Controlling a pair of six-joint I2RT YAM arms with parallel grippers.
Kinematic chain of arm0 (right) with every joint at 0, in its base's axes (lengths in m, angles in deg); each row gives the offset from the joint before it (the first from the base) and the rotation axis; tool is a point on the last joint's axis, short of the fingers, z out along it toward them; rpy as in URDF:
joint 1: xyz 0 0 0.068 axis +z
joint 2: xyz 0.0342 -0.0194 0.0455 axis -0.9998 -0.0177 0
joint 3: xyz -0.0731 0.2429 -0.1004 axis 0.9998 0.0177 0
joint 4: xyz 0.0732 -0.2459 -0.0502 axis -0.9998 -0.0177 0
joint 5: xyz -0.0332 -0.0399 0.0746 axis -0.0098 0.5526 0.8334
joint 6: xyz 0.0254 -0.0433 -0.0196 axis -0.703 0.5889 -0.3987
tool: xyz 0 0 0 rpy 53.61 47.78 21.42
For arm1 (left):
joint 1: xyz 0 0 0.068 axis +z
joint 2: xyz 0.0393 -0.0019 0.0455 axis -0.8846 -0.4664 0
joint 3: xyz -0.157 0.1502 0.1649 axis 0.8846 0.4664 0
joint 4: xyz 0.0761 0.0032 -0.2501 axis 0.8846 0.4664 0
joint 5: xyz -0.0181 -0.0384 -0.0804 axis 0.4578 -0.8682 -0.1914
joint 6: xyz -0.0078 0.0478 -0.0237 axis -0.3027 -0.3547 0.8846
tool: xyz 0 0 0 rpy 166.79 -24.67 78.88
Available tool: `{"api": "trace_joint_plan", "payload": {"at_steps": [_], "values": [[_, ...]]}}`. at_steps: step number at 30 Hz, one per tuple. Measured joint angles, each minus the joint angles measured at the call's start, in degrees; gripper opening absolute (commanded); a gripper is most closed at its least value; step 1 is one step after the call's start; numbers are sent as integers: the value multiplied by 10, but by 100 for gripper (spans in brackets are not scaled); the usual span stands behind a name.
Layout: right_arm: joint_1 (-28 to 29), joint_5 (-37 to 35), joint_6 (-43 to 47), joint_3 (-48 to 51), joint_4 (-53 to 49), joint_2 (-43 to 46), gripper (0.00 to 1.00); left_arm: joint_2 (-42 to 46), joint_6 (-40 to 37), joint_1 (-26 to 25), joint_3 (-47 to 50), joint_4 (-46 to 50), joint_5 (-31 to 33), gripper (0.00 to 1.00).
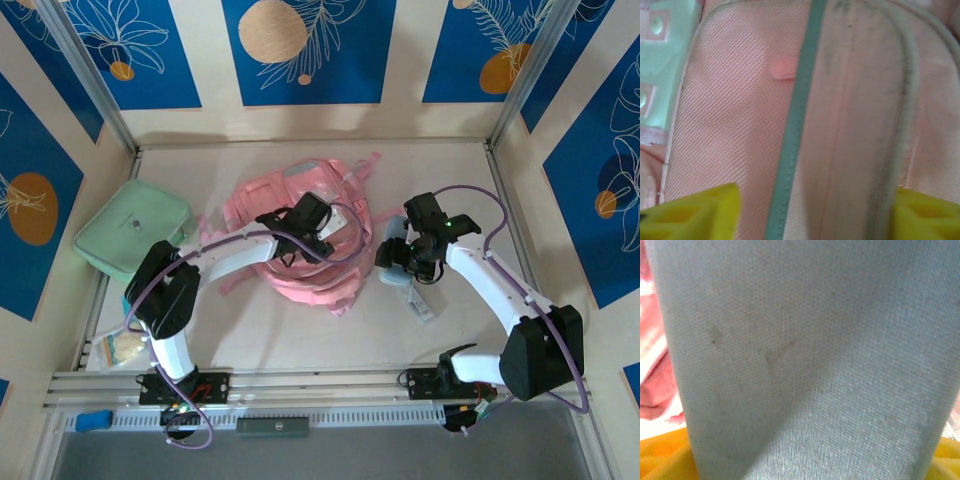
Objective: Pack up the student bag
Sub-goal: Open the student bag at the center of the table.
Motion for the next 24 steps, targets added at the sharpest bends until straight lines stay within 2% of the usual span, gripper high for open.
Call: {"api": "trace_joint_plan", "payload": {"at_steps": [5,7,15,19,24], "values": [[-3,7,5,0,-3,2,77,0,1,16,-9,5,-23,11],[-3,10,8,0,-7,5,77,0,3,19,-15,6,-26,0],[-2,27,23,-8,-31,22,78,0,42,20,-69,54,-27,0],[12,44,24,-11,-34,31,78,10,103,20,-91,63,-28,0],[62,68,21,-21,-18,20,78,52,204,20,-91,62,-36,0]]}}
